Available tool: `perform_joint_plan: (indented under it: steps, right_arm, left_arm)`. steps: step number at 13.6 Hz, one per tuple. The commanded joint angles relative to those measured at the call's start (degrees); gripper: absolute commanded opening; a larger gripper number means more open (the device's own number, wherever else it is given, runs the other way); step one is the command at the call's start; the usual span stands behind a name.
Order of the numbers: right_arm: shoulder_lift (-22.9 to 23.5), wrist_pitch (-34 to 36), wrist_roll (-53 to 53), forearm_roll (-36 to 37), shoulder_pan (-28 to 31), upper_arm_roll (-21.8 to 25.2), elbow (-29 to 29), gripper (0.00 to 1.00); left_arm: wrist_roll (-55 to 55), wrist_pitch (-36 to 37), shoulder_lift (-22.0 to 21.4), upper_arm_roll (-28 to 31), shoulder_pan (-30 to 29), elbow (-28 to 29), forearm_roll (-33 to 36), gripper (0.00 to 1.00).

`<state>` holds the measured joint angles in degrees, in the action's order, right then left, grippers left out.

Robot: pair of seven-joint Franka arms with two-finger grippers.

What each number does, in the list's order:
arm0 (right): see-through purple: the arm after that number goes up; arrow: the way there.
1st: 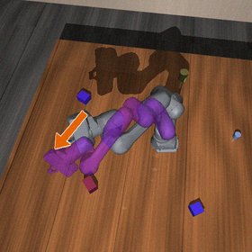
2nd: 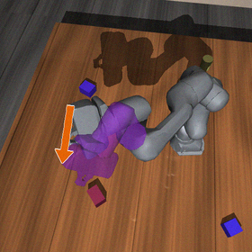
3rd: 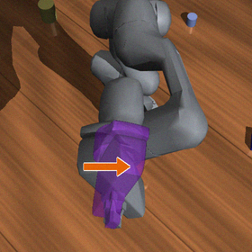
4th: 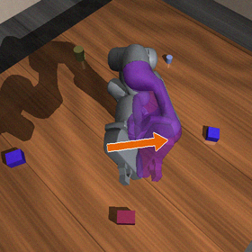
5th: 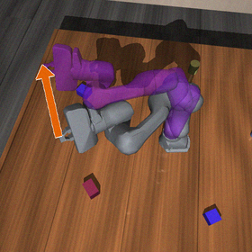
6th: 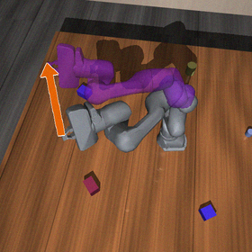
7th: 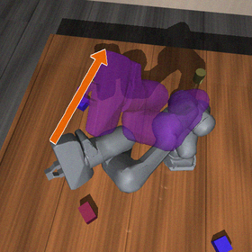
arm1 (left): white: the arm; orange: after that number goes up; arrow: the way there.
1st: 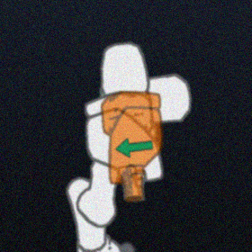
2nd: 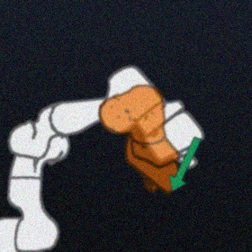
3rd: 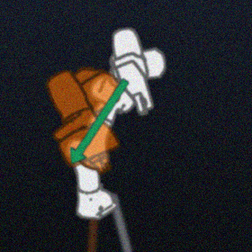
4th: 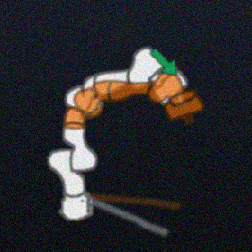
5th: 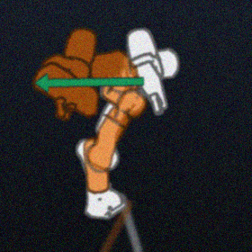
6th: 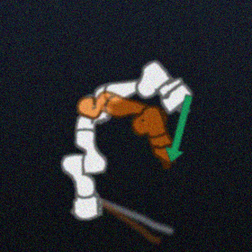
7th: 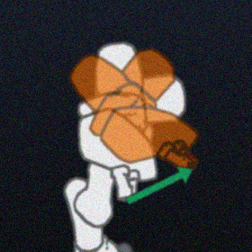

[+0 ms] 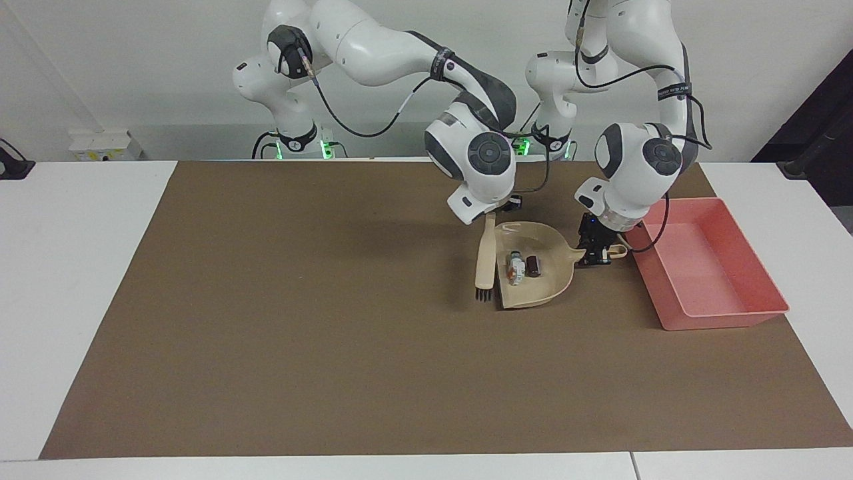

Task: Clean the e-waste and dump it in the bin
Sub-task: 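Sweep the electronic parts with the brush into the dustpan, then lift the dustpan with the left gripper while the right gripper returns the brush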

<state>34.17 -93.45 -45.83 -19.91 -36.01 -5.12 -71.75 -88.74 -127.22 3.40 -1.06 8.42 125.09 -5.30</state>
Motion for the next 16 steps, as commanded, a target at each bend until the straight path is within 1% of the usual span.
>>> perform_joint_plan:
  steps: [1, 2, 3, 4, 5, 6, 7, 8, 9, 10, 11, 14, 15, 16]
  right_arm:
    - [-10.92, 1.59, 9.31, 1.19, 6.36, -0.42, -13.71, 0.00]
    - [-15.23, 1.69, 13.53, 1.19, 9.08, -0.42, -19.33, 0.00]
    - [-20.49, 1.69, 18.36, 1.19, 12.77, -0.42, -25.91, 0.00]
    - [-24.46, 1.69, 22.23, 1.27, 15.67, -0.42, -31.20, 0.00]
    - [-28.06, 1.78, 25.40, 1.62, 18.14, -0.42, -35.86, 0.00]
    - [-31.23, 2.21, 27.78, 3.45, 20.51, -0.42, -39.74, 0.00]
    - [-32.83, 3.09, 29.29, 5.04, 22.28, -0.42, -41.52, 0.00]
    - [-33.37, 5.53, 30.69, 6.53, 24.73, -0.42, -42.23, 0.00]
    - [-33.46, 7.56, 31.32, 8.03, 27.28, -0.42, -42.68, 0.00]
    - [-33.90, 8.62, 31.93, 9.87, 29.74, -0.42, -43.20, 0.00]
    - [-34.25, 8.81, 34.72, 11.98, 31.94, -0.42, -44.43, 0.00]
    - [-35.83, 5.84, 44.21, 18.04, 39.68, -0.42, -49.00, 0.00]
    - [-36.18, 3.38, 48.33, 20.15, 41.70, -0.42, -50.23, 0.00]
    - [-36.80, -0.03, 51.07, 20.69, 43.11, -0.42, -52.76, 0.00]
  left_arm:
    - [-4.23, 3.00, -1.64, 0.09, -1.73, -2.47, -4.00, 0.00]
    - [-5.64, 5.64, -1.73, 0.18, -2.35, -4.14, -4.63, 0.00]
    - [-6.61, 8.88, -1.64, 0.18, -3.75, -6.33, -4.81, 0.00]
    - [-7.32, 11.00, -1.55, 0.18, -4.72, -8.09, -5.76, 0.00]
    - [-8.63, 12.59, -1.64, 0.35, -4.99, -9.59, -6.56, 0.00]
    - [-10.56, 14.61, -1.64, 0.53, -6.21, -11.17, -6.74, 0.00]
    - [-11.44, 17.59, -1.64, 0.53, -8.14, -13.36, -6.74, 0.00]
    - [-13.19, 19.88, -1.55, 0.44, -10.07, -15.39, -7.00, 0.00]
    - [-15.73, 21.38, -1.38, 0.53, -12.44, -17.15, -8.92, 0.00]
    - [-17.85, 22.44, -1.20, 0.62, -14.29, -18.29, -9.81, 0.00]
    - [-19.35, 23.15, -1.20, 0.62, -16.22, -19.26, -9.82, 0.00]
    - [-22.96, 26.04, -0.15, 0.70, -24.04, -23.12, -10.08, 0.00]
    - [-23.84, 26.84, 0.81, 0.70, -26.41, -25.32, -9.99, 0.00]
    - [-24.11, 27.54, 1.26, 0.79, -28.52, -27.08, -9.38, 0.00]
